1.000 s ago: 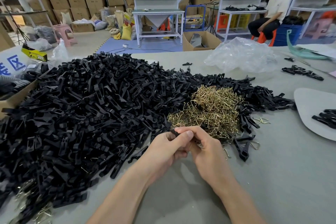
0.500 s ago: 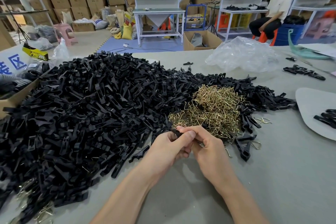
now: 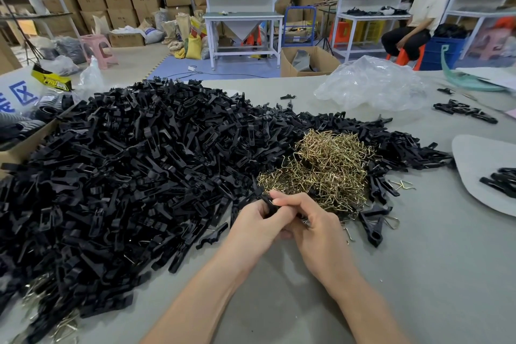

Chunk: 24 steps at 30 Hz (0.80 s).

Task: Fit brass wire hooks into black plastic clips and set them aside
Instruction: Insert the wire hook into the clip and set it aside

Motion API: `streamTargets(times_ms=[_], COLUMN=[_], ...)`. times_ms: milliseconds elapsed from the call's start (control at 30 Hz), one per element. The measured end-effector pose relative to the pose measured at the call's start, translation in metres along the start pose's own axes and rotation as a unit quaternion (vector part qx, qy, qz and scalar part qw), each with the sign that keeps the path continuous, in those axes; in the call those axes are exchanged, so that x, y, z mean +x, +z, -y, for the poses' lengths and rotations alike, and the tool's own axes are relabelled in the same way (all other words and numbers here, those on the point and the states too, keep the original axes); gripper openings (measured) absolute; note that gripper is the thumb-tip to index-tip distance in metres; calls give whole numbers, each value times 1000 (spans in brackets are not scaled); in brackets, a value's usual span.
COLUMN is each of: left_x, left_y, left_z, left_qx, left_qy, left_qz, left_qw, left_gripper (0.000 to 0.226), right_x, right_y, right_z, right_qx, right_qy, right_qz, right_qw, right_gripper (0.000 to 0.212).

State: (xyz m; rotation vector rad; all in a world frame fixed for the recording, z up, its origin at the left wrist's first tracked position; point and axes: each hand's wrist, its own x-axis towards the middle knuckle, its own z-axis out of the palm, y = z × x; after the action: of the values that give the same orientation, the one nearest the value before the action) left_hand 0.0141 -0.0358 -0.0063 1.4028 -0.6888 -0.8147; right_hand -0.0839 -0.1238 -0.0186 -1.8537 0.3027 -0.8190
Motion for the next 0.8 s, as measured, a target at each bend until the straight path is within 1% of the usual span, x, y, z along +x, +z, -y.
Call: streamTargets(times_ms=[67,167,267,300,367,400,467,533,600,700,800], left_x=[1,2,3,1,-2,-3,-4,-6,-6,-9,-10], left_y=[3,6,4,4,4,5,9,14,17,18,20], left_z=[0,-3,-3,-3,-4,-3,-1,1,4,5,6], left_qx=[-10,-29,-41,-44,-33,-19,17,35,68,168,238], left_qy=[-2,-3,-8,-8,-5,1,23,46,73,115,131], left_qz=[-17,-15,-12,-7,0,-5,-30,-68,-97,-122,-144], left_qw=[1000,999,999,999,999,1000,999,996,990,971,951], left_gripper=[23,20,34,38,46,49,43,34,36,38,42], right_x=[2,3,5,6,10,12,13,14,15,15,16], right_y=[0,1,-2,-3,-8,-9,-11,-11,-11,-12,-12], right_z=[-1,-3,-2,-2,-1,-2,-5,-6,-8,-12,-10], right_qx=[14,46,88,105,155,179,217,266,302,318,314], right_qy=[11,30,40,41,55,71,104,127,136,152,159], right_qz=[6,8,1,-10,-34,-43,-59,-68,-74,-75,-63], right_qw=[1000,998,995,994,986,980,969,953,941,933,934], right_gripper=[44,46,47,45,26,19,28,26,24,28,34])
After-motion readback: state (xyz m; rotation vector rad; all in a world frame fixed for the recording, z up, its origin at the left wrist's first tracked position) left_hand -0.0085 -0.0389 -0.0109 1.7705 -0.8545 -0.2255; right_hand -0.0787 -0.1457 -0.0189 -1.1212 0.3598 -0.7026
